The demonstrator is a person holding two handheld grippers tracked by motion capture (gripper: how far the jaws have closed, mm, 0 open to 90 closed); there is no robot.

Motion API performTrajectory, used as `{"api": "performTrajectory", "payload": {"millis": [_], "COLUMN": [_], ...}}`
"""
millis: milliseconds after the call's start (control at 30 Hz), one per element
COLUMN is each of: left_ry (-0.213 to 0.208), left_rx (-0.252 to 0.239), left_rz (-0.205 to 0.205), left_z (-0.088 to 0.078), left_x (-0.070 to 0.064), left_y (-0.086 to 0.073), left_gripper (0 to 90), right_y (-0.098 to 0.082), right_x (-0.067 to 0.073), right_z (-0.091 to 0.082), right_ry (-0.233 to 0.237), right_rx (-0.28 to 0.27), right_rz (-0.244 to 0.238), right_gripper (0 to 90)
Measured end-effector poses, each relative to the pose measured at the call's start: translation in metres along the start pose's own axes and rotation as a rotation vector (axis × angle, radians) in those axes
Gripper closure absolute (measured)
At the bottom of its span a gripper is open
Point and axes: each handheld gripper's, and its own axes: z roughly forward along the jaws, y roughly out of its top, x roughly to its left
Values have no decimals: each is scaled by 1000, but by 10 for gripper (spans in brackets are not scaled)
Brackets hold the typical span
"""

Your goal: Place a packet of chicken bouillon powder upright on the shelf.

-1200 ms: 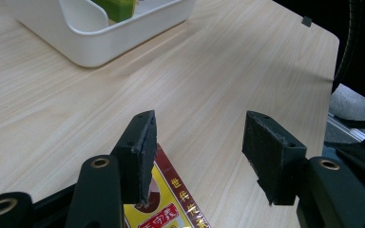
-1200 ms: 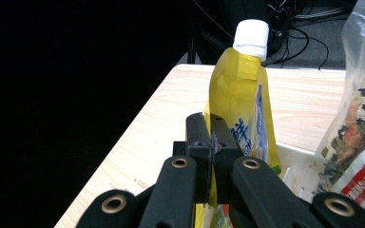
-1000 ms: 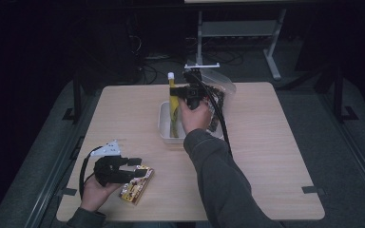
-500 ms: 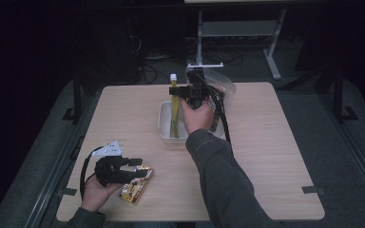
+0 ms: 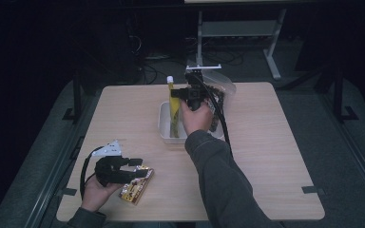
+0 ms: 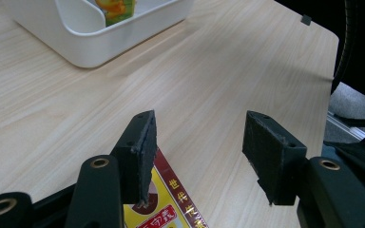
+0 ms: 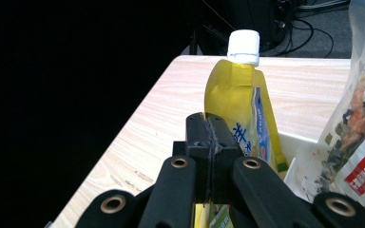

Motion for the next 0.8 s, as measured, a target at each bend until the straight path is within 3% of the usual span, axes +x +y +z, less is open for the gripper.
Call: {"api": "performTrajectory", "payload": {"millis": [267,367,567,800], "left_ry": [0,3,24,54], "left_rx": [0,2,8,30], "left_rz": [-1,1,-5,4], "left_z": [0,0,1,3], "left_x": [0,0,-1,-4], "left_y": [0,0,-1,-2], "left_gripper": [445,440,402,354], "right_y": [-3,-2,-2,-6], "right_x": [-3,-3,-1,-3], "right_z": [3,2,-4,-17], "right_ry": [7,14,18,74], "right_rx": [3,3,23,34], "right_rz": [23,23,2,2], "right_gripper": [880,787,702,623]}}
